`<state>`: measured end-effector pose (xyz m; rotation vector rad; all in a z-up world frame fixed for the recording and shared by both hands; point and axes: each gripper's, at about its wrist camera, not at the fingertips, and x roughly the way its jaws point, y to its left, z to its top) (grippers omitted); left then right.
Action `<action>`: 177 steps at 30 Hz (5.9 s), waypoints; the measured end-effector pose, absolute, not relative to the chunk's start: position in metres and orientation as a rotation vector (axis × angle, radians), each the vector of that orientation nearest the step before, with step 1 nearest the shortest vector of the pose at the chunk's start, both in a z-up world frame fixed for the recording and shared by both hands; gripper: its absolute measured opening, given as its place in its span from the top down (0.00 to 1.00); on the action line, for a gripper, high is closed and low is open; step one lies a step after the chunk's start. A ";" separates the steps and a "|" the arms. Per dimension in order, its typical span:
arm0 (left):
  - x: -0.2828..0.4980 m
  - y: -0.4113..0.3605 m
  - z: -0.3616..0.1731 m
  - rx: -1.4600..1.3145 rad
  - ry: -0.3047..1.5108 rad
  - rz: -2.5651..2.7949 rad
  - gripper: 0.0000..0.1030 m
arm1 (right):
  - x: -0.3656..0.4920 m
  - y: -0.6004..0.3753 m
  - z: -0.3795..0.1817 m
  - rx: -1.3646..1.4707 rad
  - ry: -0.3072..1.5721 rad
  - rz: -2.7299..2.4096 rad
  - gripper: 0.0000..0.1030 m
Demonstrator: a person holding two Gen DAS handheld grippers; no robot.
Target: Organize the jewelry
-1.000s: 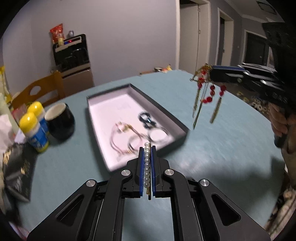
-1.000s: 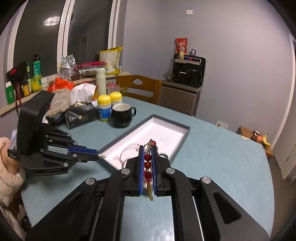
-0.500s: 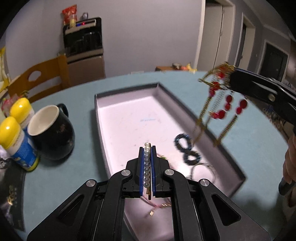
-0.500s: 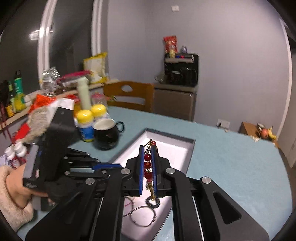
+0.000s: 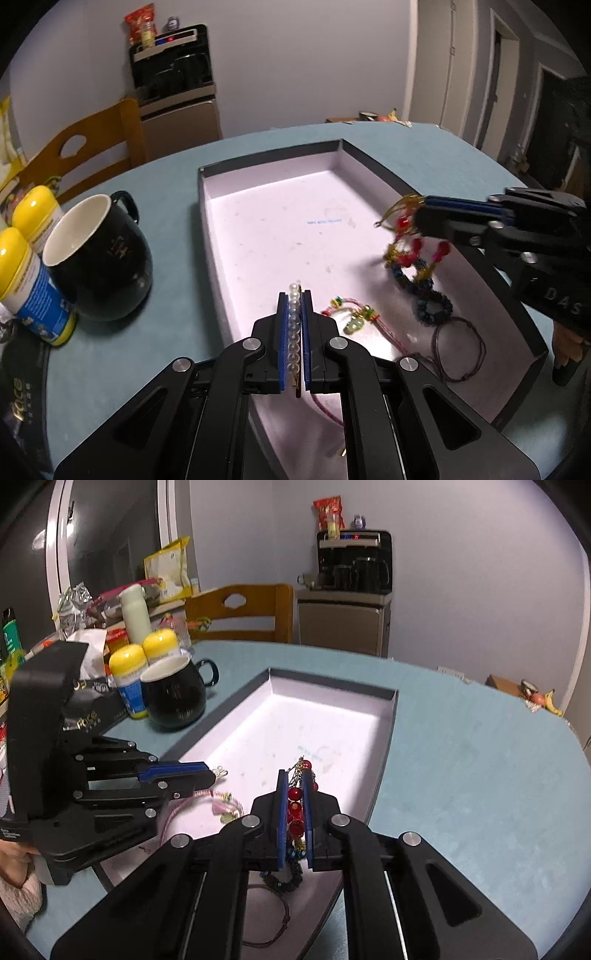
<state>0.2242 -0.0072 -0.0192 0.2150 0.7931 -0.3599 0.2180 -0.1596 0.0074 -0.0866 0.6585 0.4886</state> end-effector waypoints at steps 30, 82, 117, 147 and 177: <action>0.197 0.006 0.015 0.165 0.708 -0.357 0.33 | 0.191 -0.195 0.040 -0.029 0.642 0.425 0.45; 0.040 -0.021 -0.028 0.229 0.836 -0.634 1.00 | 0.037 -0.239 0.002 -0.006 0.658 0.575 0.05; 0.040 0.009 -0.024 0.154 0.827 -0.602 0.80 | 0.002 -0.119 -0.025 -0.489 0.780 0.797 0.66; 0.039 0.010 -0.021 0.144 0.823 -0.615 0.80 | 0.003 -0.123 -0.025 -0.509 0.789 0.831 0.92; 0.017 -0.018 -0.020 0.198 0.824 -0.708 0.37 | 0.033 -0.177 0.017 -0.033 0.689 0.802 0.97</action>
